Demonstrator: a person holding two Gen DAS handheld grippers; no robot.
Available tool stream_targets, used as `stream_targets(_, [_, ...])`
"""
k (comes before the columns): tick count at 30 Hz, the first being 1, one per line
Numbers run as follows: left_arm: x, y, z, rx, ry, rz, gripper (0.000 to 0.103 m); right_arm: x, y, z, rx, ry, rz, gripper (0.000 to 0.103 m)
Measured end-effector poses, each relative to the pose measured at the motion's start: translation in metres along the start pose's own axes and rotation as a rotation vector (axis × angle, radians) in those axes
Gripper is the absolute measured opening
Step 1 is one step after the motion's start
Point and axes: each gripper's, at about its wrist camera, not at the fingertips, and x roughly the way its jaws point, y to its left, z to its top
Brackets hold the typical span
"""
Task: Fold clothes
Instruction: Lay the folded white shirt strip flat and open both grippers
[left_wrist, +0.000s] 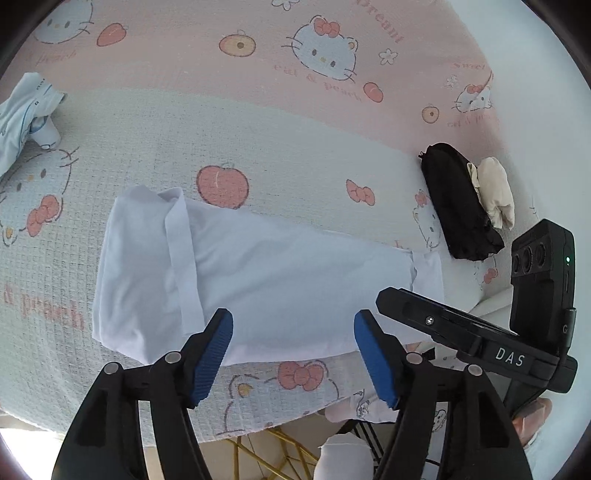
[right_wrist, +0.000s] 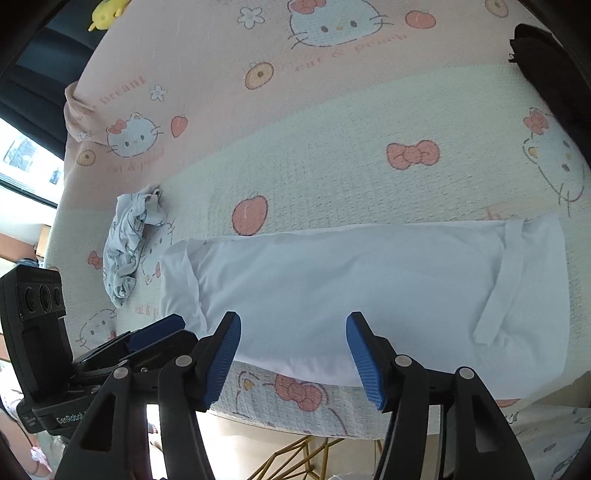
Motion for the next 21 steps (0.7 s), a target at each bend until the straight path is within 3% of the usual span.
stream_targets(9, [0.014, -0.02, 0.011, 0.0, 0.022, 0.056, 0.066, -0.033, -0.041, 0.005, -0.025, -0.07, -0.037, 0.07])
stream_targets(17, [0.023, -0.064, 0.009, 0.235, -0.014, 0.274, 0.066, -0.058, -0.108, 0.003, 0.081, -0.178, 0.072, 0.07])
stream_targets(21, [0.034, -0.076, 0.002, 0.303, -0.009, 0.321, 0.066, -0.07, -0.143, -0.007, 0.198, -0.244, 0.134, 0.07])
